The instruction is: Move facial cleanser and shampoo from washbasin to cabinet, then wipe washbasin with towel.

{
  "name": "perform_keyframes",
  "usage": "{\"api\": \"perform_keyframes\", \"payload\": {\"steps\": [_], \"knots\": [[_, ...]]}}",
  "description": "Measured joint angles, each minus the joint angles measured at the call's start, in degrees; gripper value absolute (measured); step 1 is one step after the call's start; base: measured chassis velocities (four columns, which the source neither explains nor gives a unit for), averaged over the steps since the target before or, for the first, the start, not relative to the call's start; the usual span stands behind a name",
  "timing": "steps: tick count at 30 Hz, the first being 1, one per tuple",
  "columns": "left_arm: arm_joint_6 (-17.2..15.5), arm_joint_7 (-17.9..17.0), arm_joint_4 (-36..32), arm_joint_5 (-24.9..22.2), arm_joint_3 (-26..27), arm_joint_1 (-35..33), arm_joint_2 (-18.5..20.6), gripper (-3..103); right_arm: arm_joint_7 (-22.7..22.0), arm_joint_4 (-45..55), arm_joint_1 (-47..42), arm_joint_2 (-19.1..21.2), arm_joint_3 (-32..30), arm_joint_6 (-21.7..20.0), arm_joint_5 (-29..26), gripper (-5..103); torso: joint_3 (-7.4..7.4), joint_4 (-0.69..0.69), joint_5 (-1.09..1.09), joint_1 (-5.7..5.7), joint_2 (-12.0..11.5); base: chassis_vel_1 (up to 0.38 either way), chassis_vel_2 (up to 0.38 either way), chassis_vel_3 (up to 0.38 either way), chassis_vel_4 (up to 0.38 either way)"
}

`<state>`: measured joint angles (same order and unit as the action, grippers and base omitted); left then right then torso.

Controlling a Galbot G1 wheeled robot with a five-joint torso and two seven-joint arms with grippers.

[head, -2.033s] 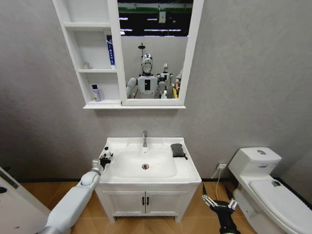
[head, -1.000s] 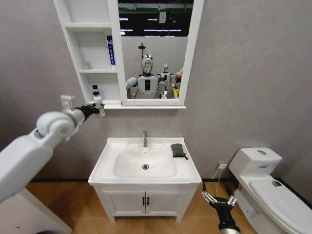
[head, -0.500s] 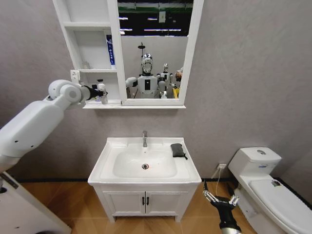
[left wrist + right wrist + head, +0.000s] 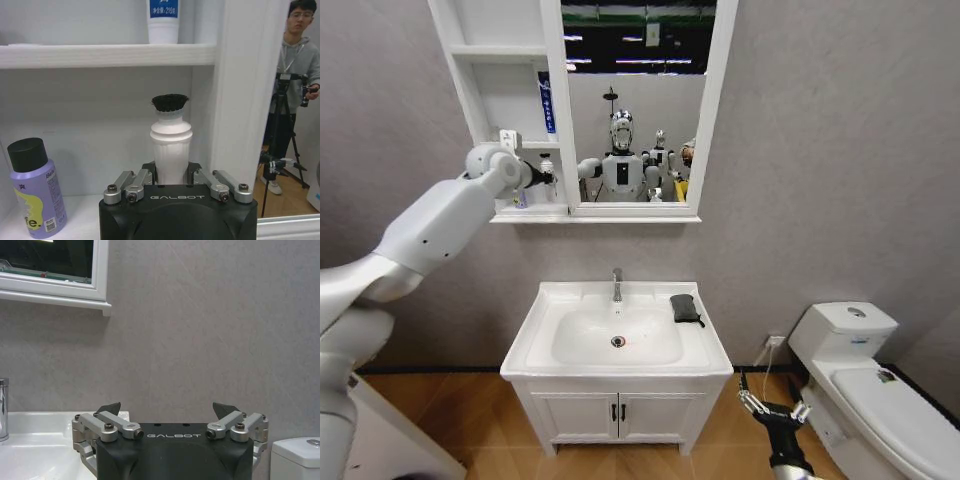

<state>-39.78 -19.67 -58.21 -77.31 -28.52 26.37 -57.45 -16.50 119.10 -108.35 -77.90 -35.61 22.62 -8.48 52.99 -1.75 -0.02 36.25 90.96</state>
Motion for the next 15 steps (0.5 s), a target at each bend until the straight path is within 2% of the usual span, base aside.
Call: {"api": "perform_keyframes", "payload": {"steps": [8,15], "knots": [[1.6,0.4,7.1,3.3,1.0,-0.6,-3.1,30,0.3,-0.3,-0.6,0.4,-1.3,0.5,-1.0,100,0.00,0.02,-0.01,-0.01,0.0,0.000,0.000,0.000,0.000],[2.7,1.5,8.8,5.0,1.3,-1.4,-3.3,30,0.3,-0.5,-0.6,0.5,-1.5,0.5,-1.2,100,-0.01,0.02,-0.01,-0.01,0.0,0.000,0.000,0.000,0.000]]}}
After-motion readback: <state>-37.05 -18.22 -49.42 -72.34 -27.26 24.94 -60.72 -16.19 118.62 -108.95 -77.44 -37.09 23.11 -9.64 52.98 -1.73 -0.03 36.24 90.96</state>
